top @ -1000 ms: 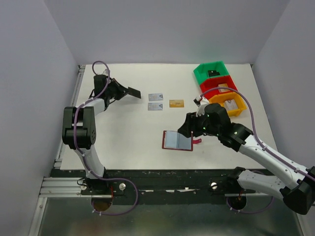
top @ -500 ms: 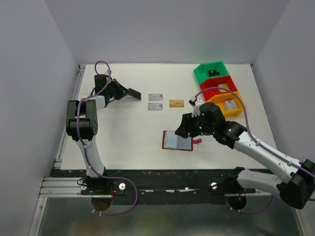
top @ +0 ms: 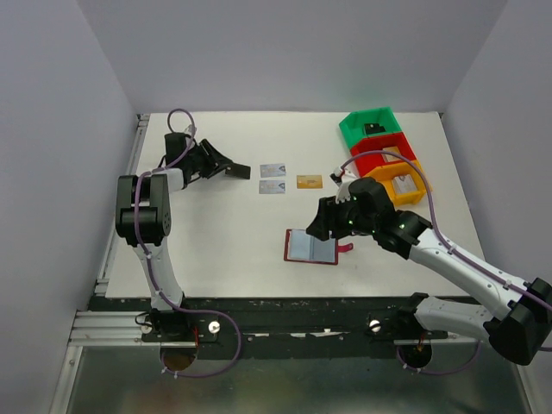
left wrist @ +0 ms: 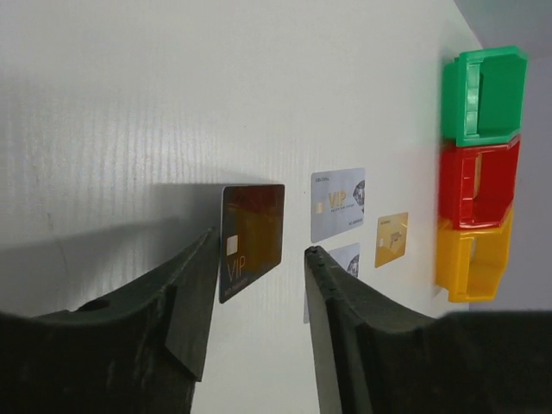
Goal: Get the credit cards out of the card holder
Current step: Place the credit card in the storage box, then remove the credit card from the card holder.
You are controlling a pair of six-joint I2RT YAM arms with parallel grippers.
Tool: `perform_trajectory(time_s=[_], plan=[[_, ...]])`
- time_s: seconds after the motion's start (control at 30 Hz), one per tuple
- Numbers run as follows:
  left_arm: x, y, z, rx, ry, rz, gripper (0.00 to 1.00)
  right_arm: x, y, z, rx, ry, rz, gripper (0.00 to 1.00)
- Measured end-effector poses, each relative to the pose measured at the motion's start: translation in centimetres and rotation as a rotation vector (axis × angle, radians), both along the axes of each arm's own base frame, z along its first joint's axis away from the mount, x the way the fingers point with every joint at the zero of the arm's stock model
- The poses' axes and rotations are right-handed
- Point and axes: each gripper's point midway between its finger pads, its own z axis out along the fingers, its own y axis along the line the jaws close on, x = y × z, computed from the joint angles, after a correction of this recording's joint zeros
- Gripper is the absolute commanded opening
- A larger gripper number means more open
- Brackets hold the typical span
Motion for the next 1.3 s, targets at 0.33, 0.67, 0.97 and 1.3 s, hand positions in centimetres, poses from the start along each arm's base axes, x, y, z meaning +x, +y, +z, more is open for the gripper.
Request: perform_trajectory(time_s=[0.33,0.67,0.97,1.3], plan=[[-0.9,5.1,1.8,0.097,0.022,0.167,0.99,1.9,-2.9,-1.2,-0.111,-0.023,-0.158,0.70],[-7.4,2.4,9.7,0.330,-0.126,0.344,0.99,5.2,-11.2,-7.8,-0.140,0.194,-0.517,0.70],[-15.1,-0.7,8.8,0.228,-0.136,0.308,0.99,2.8,-11.5,-12.3,-0.187,0.344,-0.523,0.70],[-19.3,-8.0,7.8,0.160,-0.159,0.029,0.87,1.9,-11.3,-15.3,-0.222,0.443,-0.520,0.42]])
